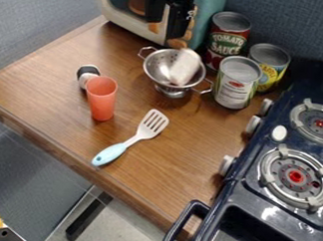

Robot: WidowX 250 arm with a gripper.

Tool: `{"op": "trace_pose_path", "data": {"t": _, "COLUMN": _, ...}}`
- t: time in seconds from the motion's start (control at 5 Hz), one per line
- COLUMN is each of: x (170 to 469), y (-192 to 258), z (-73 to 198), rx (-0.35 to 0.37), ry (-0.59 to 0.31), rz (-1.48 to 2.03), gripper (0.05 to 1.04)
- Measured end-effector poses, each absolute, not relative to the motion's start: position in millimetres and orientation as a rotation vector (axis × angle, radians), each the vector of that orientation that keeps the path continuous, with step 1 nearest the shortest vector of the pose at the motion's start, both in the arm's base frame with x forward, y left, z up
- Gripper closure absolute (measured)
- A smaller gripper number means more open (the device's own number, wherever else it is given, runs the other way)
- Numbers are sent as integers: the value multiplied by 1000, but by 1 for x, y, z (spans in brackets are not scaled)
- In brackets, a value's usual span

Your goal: Pick up the red thing and put it in the bowl

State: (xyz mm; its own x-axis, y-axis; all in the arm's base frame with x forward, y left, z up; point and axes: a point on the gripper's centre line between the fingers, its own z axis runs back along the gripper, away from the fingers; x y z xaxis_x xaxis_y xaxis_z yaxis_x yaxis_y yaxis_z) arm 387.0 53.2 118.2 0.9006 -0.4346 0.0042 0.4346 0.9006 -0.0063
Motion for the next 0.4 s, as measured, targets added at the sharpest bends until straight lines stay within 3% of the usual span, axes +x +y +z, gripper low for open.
{"op": "trace_pose_path", "data": {"t": 0.4, "x": 379, "y": 55, "z": 110, "rx": 9, "ry": 2, "rz": -432, "gripper": 83}}
